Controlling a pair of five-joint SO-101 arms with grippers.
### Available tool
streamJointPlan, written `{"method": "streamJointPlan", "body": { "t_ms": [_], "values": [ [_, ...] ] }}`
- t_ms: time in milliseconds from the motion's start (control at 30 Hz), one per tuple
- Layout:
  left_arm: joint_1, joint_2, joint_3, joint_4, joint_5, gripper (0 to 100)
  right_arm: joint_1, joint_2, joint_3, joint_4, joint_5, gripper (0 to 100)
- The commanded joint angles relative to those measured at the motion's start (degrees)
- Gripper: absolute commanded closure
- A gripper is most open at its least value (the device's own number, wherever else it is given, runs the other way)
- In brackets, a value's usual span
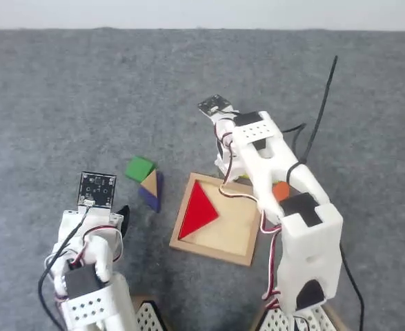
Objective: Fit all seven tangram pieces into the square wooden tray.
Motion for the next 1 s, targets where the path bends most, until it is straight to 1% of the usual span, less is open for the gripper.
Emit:
{"method": "streamJointPlan", "body": {
  "t_ms": [0,133,267,433,600,667,800,967],
  "values": [
    [0.0,0.3,-0.4,-0.2,-0.6,72,1.7,-3.3,-0.1,-0.7,1.4,54.6],
    [0.0,0.3,-0.4,-0.2,-0.6,72,2.5,-1.3,-0.6,-3.2,1.4,54.6],
    [0.0,0.3,-0.4,-0.2,-0.6,72,2.2,2.5,-3.7,-3.6,1.4,54.6],
    [0.0,0.3,-0.4,-0.2,-0.6,72,2.1,6.6,-8.7,-3.5,1.2,54.6],
    [0.0,0.3,-0.4,-0.2,-0.6,72,1.3,9.2,-12.0,-1.0,1.1,54.6],
    [0.0,0.3,-0.4,-0.2,-0.6,72,1.5,9.3,-12.3,-0.9,-0.8,57.6],
    [0.0,0.3,-0.4,-0.2,-0.6,72,1.5,9.4,-12.3,-1.0,-1.5,69.2],
    [0.0,0.3,-0.4,-0.2,-0.6,72,1.5,9.4,-12.3,-1.1,-1.9,70.3]
  ]
}}
